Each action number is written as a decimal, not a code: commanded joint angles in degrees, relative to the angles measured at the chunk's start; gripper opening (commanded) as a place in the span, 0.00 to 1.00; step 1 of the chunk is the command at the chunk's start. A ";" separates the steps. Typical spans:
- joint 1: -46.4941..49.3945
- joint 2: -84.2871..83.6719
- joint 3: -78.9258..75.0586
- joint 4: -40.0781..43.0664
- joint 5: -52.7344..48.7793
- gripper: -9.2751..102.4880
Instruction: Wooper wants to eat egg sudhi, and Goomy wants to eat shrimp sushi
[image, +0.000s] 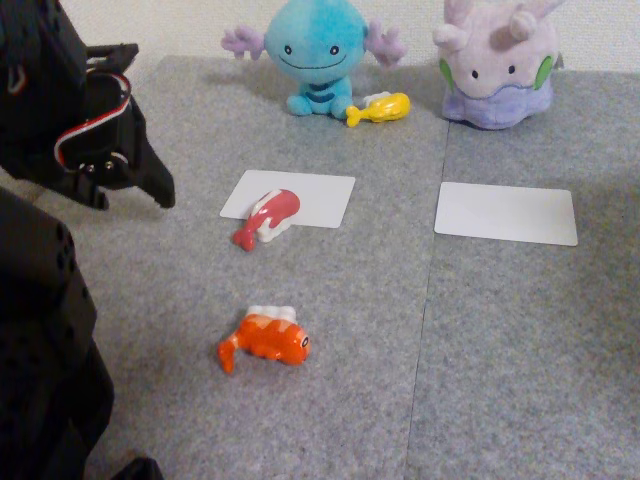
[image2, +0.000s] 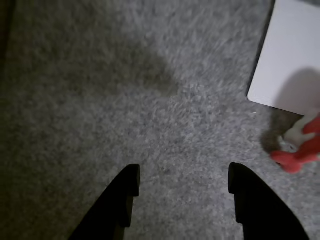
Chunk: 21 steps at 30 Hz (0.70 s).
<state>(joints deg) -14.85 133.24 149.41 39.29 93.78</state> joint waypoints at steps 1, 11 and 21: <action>0.53 3.25 -0.53 2.37 -0.44 0.27; 8.09 19.78 -0.97 17.84 -7.12 0.27; 13.97 32.78 -0.18 26.54 -8.79 0.27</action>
<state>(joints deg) -1.76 164.09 149.50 64.78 84.81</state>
